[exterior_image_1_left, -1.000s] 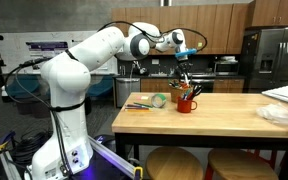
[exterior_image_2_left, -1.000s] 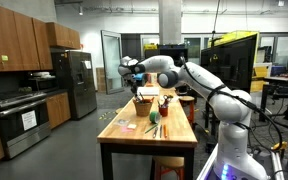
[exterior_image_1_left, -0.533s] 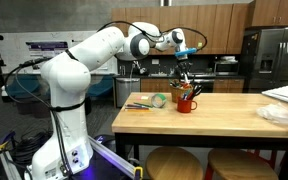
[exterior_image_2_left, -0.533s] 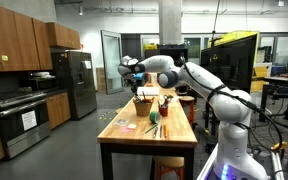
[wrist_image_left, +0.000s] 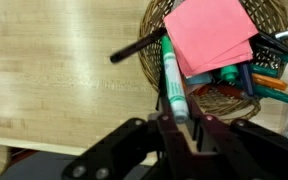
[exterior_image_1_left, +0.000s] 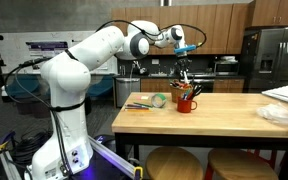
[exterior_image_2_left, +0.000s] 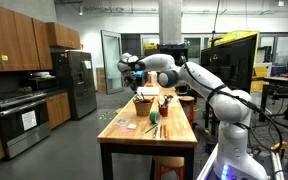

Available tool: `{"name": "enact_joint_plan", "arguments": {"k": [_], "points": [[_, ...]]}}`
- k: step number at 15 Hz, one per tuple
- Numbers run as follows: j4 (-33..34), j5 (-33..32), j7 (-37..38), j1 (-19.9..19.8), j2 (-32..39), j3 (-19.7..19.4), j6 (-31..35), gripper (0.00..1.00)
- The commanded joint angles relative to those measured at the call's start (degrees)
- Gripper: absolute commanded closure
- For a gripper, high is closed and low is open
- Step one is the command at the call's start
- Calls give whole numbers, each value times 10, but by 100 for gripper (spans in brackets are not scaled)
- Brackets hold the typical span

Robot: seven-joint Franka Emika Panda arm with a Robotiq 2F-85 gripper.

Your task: Remove one marker from the basket

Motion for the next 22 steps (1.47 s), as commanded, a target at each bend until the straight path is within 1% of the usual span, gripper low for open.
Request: {"name": "enact_joint_plan", "arguments": {"k": [1, 7, 8, 11, 12, 13, 17, 22], "points": [[6, 9, -10, 0, -18, 11, -13, 95], [26, 17, -8, -3, -38, 35, -15, 95], [83, 34, -16, 3, -14, 20, -42, 95], [112, 66, -20, 1, -23, 26, -77, 95], [93, 64, -20, -4, -43, 42, -79, 95], [78, 80, -23, 1, -59, 29, -80, 95], [76, 93, -37, 6, -88, 29, -127, 95], [73, 101, -49, 15, -121, 28, -209, 95]]}}
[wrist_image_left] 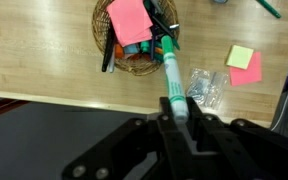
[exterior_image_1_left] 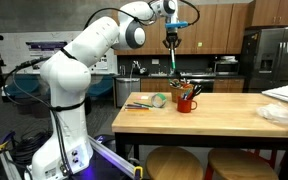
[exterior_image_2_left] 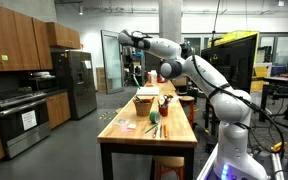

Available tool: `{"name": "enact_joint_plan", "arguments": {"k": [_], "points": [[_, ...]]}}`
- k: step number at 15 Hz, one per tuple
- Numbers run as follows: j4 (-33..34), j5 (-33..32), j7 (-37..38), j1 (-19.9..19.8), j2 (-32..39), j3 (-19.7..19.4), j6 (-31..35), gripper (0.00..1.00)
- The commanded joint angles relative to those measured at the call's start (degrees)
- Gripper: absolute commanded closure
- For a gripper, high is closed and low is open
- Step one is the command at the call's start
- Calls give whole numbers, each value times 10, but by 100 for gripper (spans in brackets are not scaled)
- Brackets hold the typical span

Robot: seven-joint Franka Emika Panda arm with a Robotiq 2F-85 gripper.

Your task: Remove one marker from the basket

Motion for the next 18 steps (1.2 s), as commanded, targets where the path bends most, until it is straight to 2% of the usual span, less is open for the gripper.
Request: {"name": "enact_joint_plan", "arguments": {"k": [1, 10, 13, 18], "points": [[-22, 8, -17, 8, -39, -4, -60, 95], [-28, 9, -3, 30, -59, -1, -211, 95], [2, 13, 10, 35, -38, 2, -262, 95], [5, 24, 40, 36, -25, 9, -311, 95]]}}
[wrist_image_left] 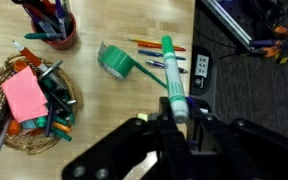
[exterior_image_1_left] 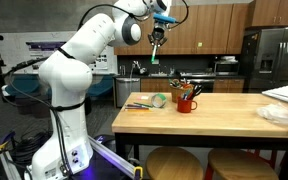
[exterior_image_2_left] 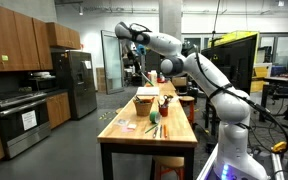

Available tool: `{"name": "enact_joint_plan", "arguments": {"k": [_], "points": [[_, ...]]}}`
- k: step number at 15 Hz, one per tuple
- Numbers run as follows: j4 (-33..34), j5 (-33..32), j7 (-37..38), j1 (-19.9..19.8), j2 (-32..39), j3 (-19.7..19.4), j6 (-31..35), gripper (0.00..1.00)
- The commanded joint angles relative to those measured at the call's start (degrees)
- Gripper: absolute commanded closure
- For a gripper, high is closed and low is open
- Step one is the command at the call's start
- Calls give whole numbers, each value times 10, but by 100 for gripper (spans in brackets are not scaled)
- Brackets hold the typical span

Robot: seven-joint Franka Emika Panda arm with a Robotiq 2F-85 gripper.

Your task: Remove one marker from the basket

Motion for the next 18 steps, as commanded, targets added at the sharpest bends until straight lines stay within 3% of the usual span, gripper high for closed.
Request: {"name": "enact_joint_plan", "arguments": {"k": [1, 12, 17, 18], "points": [[12, 22, 28, -3, 11, 7, -35, 95], [8, -16, -8, -31, 27, -6, -131, 95], [5, -14, -44, -40, 35, 6, -173, 95], [33, -22, -62, -37, 53, 4, -187, 95]]}}
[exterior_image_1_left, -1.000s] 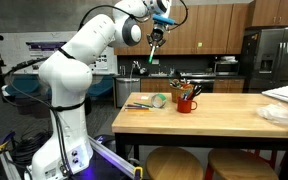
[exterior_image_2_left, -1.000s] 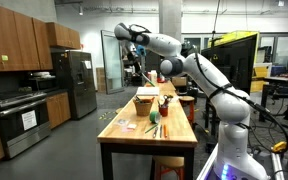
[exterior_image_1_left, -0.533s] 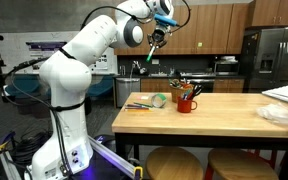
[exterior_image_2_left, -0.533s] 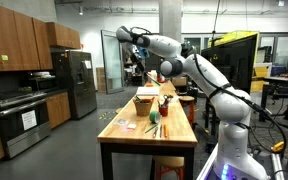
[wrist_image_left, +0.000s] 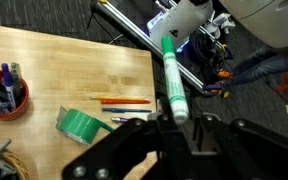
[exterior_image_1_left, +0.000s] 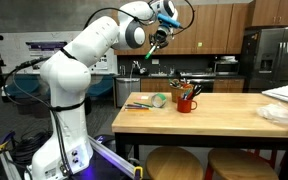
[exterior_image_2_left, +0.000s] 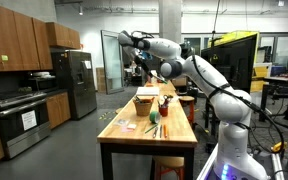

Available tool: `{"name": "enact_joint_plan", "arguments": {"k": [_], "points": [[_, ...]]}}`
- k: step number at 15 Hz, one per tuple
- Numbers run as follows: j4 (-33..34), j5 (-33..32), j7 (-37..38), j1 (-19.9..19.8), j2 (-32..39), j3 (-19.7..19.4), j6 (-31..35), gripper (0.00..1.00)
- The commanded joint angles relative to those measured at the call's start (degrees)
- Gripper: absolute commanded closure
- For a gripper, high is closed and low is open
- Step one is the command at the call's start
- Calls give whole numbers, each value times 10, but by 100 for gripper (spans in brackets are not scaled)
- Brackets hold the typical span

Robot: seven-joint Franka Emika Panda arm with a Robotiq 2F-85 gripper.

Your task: Remove one marker from the basket

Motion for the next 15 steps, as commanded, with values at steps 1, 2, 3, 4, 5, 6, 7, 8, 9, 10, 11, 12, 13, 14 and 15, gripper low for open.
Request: {"name": "enact_joint_plan", "arguments": {"k": [1, 2, 3, 4, 5, 6, 7, 8, 9, 10, 11, 12, 13, 14, 15], "points": [[33, -16, -54, 1, 19, 5, -28, 95], [4, -14, -68, -1, 4, 7, -7, 95], [-18, -12, -81, -2, -9, 10, 11, 95], [17, -13, -98, -1, 13, 9, 5, 95], [24, -11, -112, -1, 17, 10, 9, 95], [-14, 0, -118, -5, -4, 13, 34, 95], [-3, 6, -127, -7, 3, 15, 41, 95], [5, 11, -137, -8, 7, 17, 48, 95], [8, 19, -143, -10, 9, 21, 56, 95], [10, 29, -148, -12, 10, 24, 65, 95], [11, 38, -153, -14, 11, 27, 71, 95], [10, 49, -153, -17, 13, 30, 75, 95], [11, 62, -150, -21, 14, 34, 78, 95], [12, 71, -149, -23, 15, 36, 83, 95], [13, 80, -146, -26, 18, 37, 89, 95]]}}
